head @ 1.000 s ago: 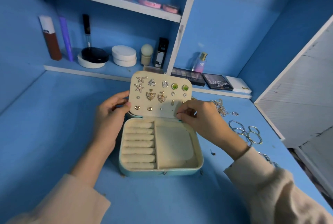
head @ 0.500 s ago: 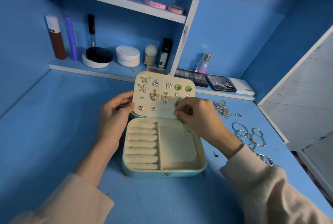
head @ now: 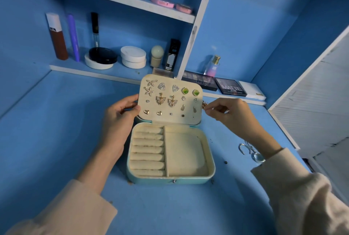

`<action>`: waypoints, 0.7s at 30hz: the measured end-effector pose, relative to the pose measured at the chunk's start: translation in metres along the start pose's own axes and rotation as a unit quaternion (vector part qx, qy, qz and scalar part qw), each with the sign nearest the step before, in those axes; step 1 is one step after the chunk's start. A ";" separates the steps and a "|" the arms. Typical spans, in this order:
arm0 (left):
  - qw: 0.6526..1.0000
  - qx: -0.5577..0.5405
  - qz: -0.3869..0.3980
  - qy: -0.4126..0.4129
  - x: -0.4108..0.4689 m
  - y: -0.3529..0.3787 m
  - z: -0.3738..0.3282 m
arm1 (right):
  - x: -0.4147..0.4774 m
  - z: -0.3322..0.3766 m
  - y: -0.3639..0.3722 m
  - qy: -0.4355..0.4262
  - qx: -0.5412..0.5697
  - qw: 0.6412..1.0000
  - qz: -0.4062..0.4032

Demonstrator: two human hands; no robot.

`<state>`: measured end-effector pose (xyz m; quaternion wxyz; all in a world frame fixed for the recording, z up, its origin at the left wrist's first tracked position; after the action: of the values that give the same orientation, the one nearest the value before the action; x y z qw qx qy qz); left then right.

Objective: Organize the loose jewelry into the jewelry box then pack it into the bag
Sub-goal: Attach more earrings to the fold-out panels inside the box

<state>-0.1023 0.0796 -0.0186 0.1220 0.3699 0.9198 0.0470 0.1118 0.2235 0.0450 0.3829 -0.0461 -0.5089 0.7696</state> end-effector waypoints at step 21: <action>1.000 0.005 0.001 -0.003 0.001 -0.001 0.002 | -0.039 -0.027 0.022 0.039 -0.060 0.983 0.166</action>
<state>-0.1029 0.0796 -0.0205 0.1227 0.3717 0.9193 0.0413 0.1395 0.2146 0.0023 0.2657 -0.1829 -0.5244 0.7880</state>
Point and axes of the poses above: each hand's wrist, its own x-axis towards the middle knuckle, its own y-axis out of the palm, z = x × y, the point moved 7 cm from there along x, towards the middle knuckle, and after that the axes turned 14 degrees about -y, right-handed, at the moved point
